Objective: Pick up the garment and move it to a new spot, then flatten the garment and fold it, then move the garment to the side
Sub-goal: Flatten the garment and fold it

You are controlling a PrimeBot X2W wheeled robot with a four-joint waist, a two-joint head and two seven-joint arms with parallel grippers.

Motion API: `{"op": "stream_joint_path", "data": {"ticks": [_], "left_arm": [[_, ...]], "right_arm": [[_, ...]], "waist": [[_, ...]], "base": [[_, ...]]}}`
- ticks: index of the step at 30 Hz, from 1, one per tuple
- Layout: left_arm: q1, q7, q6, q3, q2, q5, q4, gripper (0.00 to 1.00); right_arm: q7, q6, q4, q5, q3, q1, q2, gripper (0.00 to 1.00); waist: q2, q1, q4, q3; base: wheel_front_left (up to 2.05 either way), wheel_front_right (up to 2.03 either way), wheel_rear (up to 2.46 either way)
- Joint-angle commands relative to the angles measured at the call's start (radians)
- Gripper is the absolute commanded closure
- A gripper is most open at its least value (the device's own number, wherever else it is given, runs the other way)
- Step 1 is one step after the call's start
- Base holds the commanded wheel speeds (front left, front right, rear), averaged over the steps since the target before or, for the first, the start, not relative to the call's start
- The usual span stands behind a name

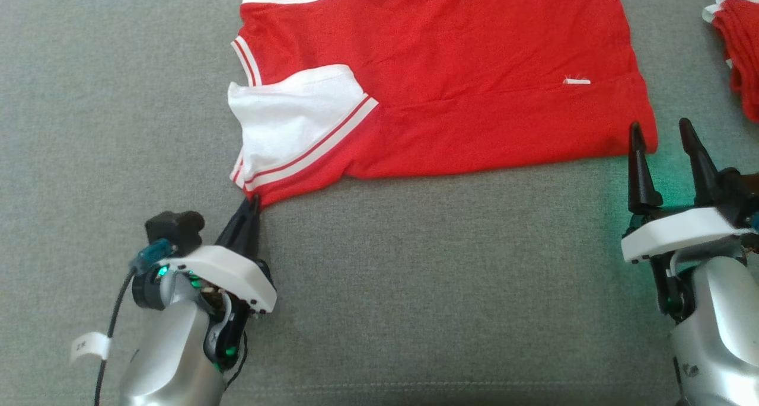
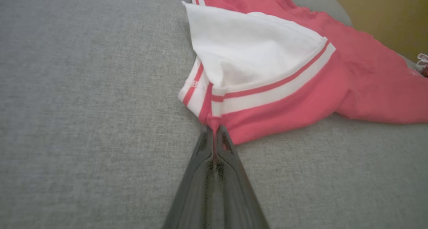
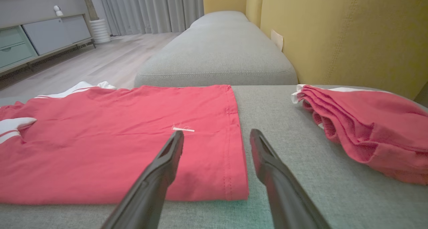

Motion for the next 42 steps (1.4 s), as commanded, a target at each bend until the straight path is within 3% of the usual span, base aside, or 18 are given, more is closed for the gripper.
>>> {"op": "stream_joint_path", "data": {"ticks": [1,11,30,31,33,42], "left_arm": [[-0.007,0.005,-0.006,0.010,0.019,0.013,-0.005,1.00],[0.004,-0.058,0.002,-0.016,0.015,0.044,-0.020,1.00],[-0.022,-0.068,-0.012,-0.058,0.024,0.051,0.006,1.00],[-0.023,-0.068,-0.012,-0.059,0.025,0.050,0.006,1.00],[-0.028,-0.068,-0.014,-0.061,0.028,0.048,0.007,1.00],[-0.018,-0.072,-0.021,-0.062,0.055,0.036,-0.011,1.00]], "right_arm": [[0.005,-0.002,-0.033,-0.004,0.010,0.015,-0.009,0.00],[0.127,-0.002,0.084,0.008,-0.059,-0.027,0.020,0.00],[0.167,-0.002,0.331,0.017,-0.126,-0.161,0.031,0.02],[0.178,-0.002,0.348,0.025,-0.123,-0.168,0.032,0.22],[0.187,-0.002,0.371,0.040,-0.104,-0.179,0.027,1.00],[0.129,-0.002,0.382,0.126,-0.027,-0.167,-0.014,1.00]], "waist": [[0.0000,0.0000,0.003,-0.002],[0.0000,0.0000,0.032,-0.018],[0.0000,0.0000,0.058,-0.040],[0.0000,0.0000,0.058,-0.039],[0.0000,0.0000,0.060,-0.038],[0.0000,0.0000,0.053,-0.062]], "base": [[0.00,0.00,0.00],[0.00,0.00,0.00],[0.00,0.00,0.00],[0.00,0.00,0.00],[0.00,0.00,0.00],[0.00,0.00,0.00]]}}
